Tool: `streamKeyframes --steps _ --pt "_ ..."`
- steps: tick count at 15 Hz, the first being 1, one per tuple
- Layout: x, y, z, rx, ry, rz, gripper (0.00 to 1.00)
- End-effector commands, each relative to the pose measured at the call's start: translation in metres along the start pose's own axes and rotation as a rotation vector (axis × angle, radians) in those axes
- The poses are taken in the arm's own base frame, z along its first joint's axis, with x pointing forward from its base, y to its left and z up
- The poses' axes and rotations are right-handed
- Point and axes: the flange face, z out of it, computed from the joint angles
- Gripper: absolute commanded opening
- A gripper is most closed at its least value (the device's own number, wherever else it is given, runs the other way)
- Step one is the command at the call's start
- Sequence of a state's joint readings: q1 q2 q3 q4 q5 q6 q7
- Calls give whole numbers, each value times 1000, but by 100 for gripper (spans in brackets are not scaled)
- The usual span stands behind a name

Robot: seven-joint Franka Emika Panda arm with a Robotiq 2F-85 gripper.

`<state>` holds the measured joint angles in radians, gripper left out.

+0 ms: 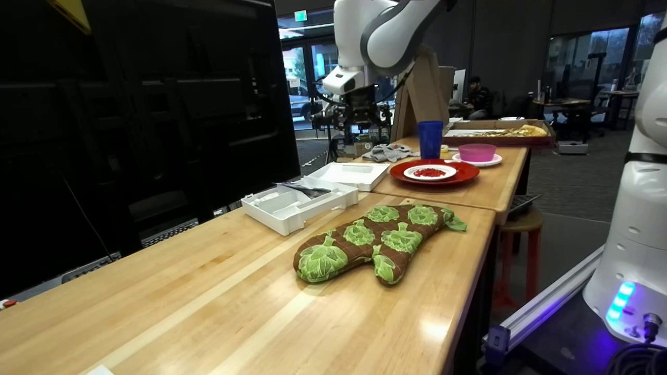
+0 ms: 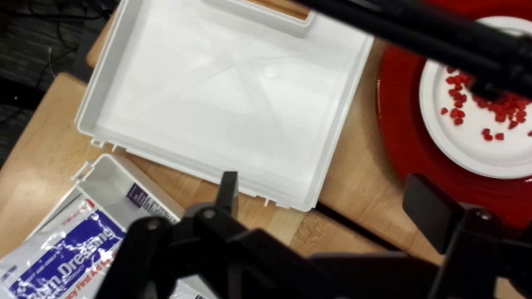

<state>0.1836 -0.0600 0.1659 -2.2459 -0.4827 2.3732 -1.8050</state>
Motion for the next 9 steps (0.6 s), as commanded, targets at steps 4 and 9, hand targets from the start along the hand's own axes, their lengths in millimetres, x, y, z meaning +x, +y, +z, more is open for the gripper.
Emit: streamKeyframes --steps 4,9 --pt "-18 -74 -4 6 -16 345 100" --pt "-48 -127 0 64 30 601 100"
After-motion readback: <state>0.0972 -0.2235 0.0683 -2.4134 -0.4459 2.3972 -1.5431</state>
